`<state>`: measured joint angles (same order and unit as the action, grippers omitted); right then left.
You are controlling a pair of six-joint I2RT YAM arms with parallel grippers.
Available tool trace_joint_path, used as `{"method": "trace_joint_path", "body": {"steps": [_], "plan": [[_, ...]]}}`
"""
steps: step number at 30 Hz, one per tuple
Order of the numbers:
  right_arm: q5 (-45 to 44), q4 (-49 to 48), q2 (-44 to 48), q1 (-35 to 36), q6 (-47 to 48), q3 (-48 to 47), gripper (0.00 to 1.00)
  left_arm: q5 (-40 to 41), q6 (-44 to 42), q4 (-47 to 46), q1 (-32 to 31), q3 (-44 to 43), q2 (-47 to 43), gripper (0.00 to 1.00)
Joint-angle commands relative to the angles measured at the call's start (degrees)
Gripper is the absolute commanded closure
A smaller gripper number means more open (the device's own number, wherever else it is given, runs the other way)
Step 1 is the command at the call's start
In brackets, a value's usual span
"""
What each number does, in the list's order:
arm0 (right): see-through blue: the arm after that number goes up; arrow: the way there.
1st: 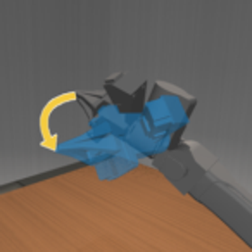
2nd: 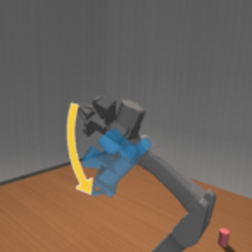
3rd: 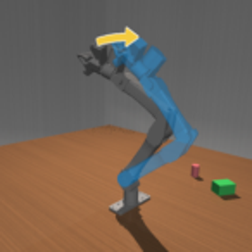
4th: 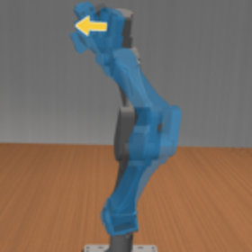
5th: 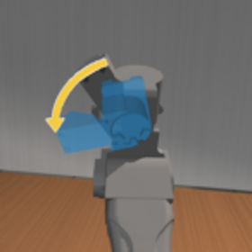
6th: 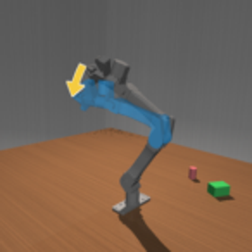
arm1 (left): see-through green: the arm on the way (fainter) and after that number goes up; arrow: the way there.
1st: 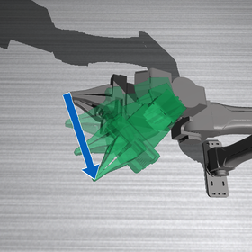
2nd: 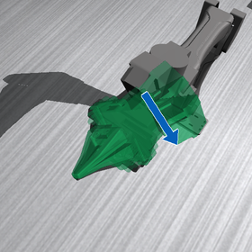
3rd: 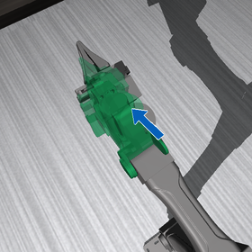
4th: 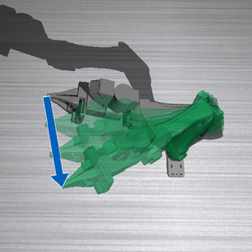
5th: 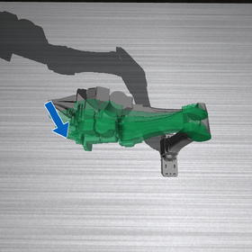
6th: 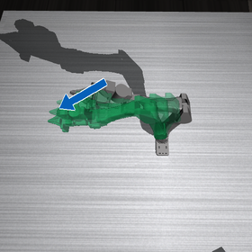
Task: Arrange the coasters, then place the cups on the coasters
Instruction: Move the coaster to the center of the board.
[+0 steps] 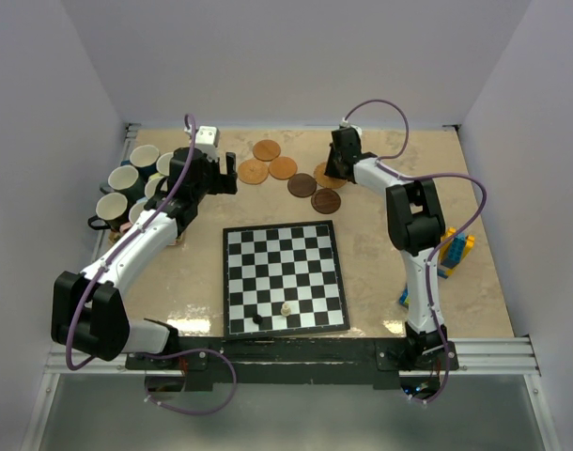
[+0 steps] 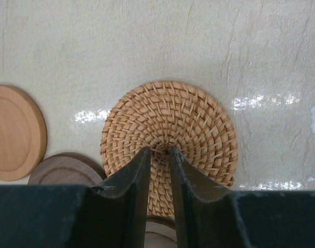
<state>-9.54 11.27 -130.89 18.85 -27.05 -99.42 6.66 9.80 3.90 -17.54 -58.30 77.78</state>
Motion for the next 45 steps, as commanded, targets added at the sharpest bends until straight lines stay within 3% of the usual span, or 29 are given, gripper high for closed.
{"method": "trace_joint_path", "body": {"steps": [1, 16, 23, 30, 35, 43, 45], "plan": [[0.49, 3.41, -0.51, 0.92, -0.73, -1.3, 0.73, -0.06, -0.66, -2.41, -0.04, -0.32, -0.52, 0.06], [1.02, 3.85, 4.15, 0.92, 1.03, -5.7, 0.64, 0.29, -0.75, -2.5, -0.04, -0.23, -0.61, 0.06], [1.8, 2.19, 10.03, 0.92, 2.61, -6.5, 0.51, 1.87, -1.63, -2.06, 0.14, -0.58, -2.45, 0.06], [5.76, -2.13, 22.42, 0.92, 7.17, -0.87, 0.38, 4.15, -3.65, -1.8, 1.19, 0.21, -7.46, 0.02], [6.11, -1.86, 33.4, 0.92, 12.54, 3.69, 0.25, -0.31, -0.76, 4.7, 8.9, -1.11, -9.66, 0.02], [10.58, -3.09, 45.89, 0.92, 13.87, 11.44, 0.23, -3.05, 3.47, 11.82, 21.75, -5.58, -7.3, 0.05], [12.08, -3.44, 47.21, 0.92, 13.69, 11.79, 0.23, -1.39, 3.12, 13.84, 23.25, -8.83, -4.49, 0.12]]}}
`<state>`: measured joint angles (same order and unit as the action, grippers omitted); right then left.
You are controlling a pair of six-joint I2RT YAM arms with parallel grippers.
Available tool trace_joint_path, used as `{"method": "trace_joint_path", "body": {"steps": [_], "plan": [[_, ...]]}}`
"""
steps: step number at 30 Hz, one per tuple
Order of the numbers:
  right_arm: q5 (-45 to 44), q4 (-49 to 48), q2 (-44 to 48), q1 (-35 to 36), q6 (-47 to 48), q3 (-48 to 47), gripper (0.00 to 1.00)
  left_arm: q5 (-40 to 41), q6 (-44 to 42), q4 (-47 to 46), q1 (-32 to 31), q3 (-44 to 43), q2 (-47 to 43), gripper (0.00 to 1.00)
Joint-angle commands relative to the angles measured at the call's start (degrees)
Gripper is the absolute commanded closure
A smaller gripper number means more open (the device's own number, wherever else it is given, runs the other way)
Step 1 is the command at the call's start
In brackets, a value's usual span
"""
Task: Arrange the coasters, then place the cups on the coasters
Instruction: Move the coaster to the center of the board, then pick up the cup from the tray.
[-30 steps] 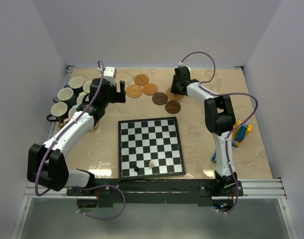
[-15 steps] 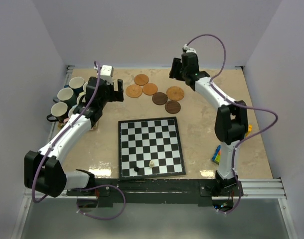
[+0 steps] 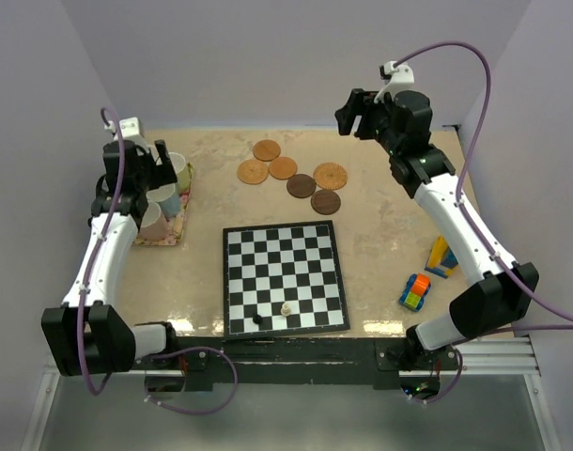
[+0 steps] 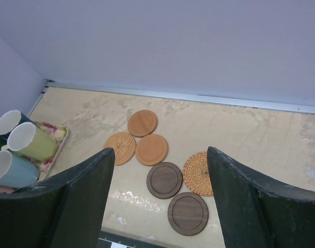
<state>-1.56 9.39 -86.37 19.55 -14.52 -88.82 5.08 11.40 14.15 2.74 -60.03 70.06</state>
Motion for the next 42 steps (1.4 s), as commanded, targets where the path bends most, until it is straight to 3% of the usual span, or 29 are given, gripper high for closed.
{"method": "trace_joint_path", "body": {"steps": [1, 8, 16, 20, 23, 39, 42], "plan": [[5.33, -1.48, 3.04, 0.22, 1.08, 1.19, 0.23, 1.5, 1.43, 3.86, 3.49, -8.42, 4.89, 0.16], [5.7, 0.19, 3.57, 0.22, 1.87, 1.36, 0.24, 1.43, 1.17, 2.81, 7.89, -17.91, 18.68, 0.36], [7.37, -0.95, 2.87, 0.22, 1.78, 2.33, 0.25, 1.69, -4.45, 2.37, 10.44, -27.24, 28.8, 0.39], [7.1, -0.69, 1.47, 0.22, 1.87, 2.24, 0.25, -2.25, -5.5, 3.6, 12.63, -30.93, 32.58, 0.4], [6.66, -0.51, 0.5, 0.22, 1.87, 2.16, 0.25, -2.88, -7.96, 5.79, 13.08, -33.83, 36.01, 0.48], [4.99, -0.07, -1.35, 0.22, 2.22, 2.07, 0.26, -3.5, -10.78, 6.5, 14.04, -38.93, 46.74, 0.49], [4.99, 0.02, -1.96, 0.22, 2.22, 1.98, 0.26, -3.59, -11.13, 5.8, 14.04, -39.64, 48.41, 0.53]]}}
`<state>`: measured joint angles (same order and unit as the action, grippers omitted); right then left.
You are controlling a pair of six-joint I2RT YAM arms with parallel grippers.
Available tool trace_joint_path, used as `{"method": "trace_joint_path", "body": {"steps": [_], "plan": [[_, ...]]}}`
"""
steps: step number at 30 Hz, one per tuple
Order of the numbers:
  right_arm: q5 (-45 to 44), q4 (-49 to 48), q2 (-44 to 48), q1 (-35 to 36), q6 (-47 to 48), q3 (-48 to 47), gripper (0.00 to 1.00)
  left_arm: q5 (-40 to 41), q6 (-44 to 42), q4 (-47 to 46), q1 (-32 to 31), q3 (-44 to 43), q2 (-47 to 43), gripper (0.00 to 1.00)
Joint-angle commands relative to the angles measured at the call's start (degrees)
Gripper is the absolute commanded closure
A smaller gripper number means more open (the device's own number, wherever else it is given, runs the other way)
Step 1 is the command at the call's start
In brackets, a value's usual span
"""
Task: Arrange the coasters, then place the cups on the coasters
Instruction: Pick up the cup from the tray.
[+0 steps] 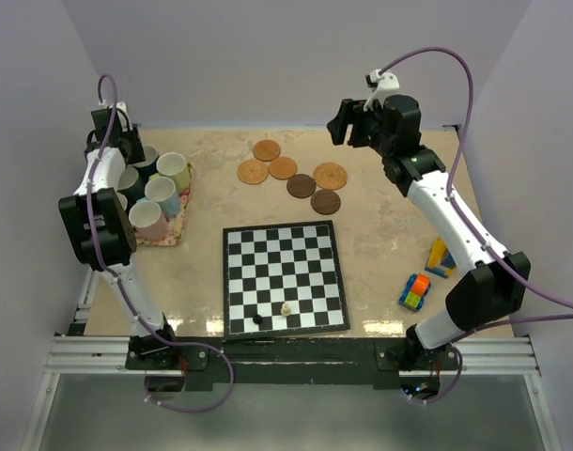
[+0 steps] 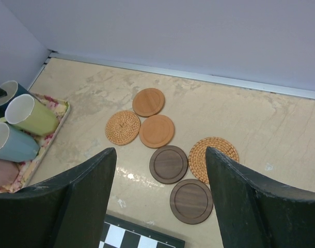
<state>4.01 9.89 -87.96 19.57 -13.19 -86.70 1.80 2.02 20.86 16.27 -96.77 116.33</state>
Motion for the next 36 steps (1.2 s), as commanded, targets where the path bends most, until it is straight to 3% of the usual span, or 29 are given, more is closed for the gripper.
{"method": "trace_joint_path", "body": {"steps": [1, 12, 29, 36], "plan": [[-0.67, -0.49, -0.54, 0.2, 0.97, -0.05, 0.26, -0.83, -1.76, -0.91, 0.51, -3.51, 2.75, 0.57], [-1.64, -0.22, -2.83, 0.2, 0.89, -0.75, 0.27, -1.54, -0.9, -3.01, 0.51, -5.62, 4.08, 1.0], [-1.29, -0.49, -3.97, 0.2, 0.71, -0.84, 0.27, 2.24, 7.47, -17.6, 0.51, 4.39, -10.86, 1.0], [-0.76, -1.1, -4.06, 0.2, 0.45, -0.4, 0.27, 2.41, 10.81, -19.46, 0.51, 6.94, -14.55, 1.0]]}}
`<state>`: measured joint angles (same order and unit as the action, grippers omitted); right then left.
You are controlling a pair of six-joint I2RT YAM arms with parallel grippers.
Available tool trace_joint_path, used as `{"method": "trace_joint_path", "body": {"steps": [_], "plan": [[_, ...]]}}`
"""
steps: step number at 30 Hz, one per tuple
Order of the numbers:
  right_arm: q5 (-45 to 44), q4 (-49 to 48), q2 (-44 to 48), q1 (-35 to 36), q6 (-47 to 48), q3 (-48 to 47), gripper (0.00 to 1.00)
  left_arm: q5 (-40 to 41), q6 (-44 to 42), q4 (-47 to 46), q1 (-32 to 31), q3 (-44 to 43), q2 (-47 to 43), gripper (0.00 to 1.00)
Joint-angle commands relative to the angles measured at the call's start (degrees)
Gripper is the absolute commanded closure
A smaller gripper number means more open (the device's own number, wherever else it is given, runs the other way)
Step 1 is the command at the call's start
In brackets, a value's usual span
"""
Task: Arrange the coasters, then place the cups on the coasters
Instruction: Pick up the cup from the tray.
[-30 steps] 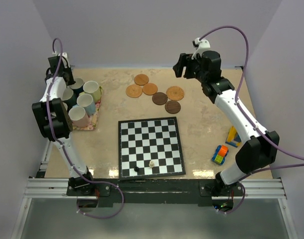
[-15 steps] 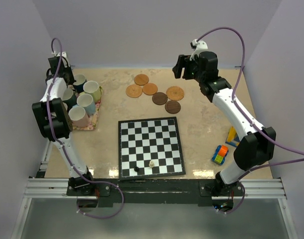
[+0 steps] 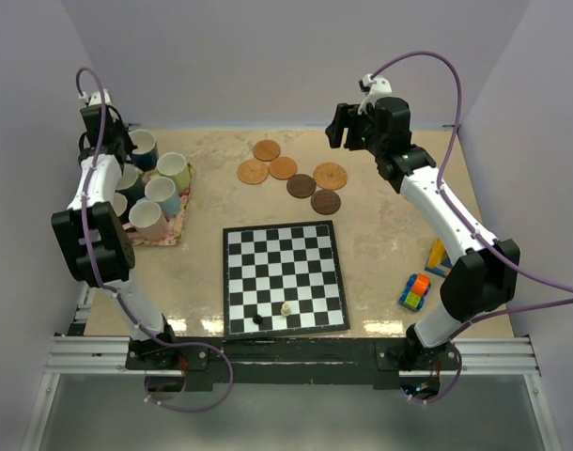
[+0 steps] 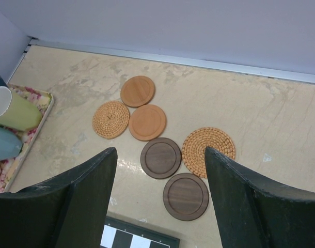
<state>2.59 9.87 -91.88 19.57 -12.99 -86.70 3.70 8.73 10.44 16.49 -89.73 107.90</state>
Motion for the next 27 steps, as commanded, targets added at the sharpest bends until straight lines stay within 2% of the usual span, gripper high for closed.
{"method": "trace_joint_path", "body": {"steps": [1, 11, 20, 27], "plan": [[0.84, -1.17, -0.41, 0.2, 0.25, -0.32, 0.28, 0.51, 4.62, -9.47, 0.3, 0.95, -6.64, 1.0], [2.42, -1.87, -1.29, 0.9, -1.15, -0.23, 0.28, 1.13, 9.19, -20.01, 0.21, 8.96, -16.4, 1.0], [2.24, -1.96, -1.11, 1.34, -2.03, -0.32, 0.29, 1.3, 12.1, -22.21, -0.58, 8.88, -20.36, 1.0], [1.19, -1.0, -1.64, 2.4, -3.35, -2.25, 0.29, 3.5, 13.41, -22.04, -5.93, 7.56, -21.24, 1.0]]}}
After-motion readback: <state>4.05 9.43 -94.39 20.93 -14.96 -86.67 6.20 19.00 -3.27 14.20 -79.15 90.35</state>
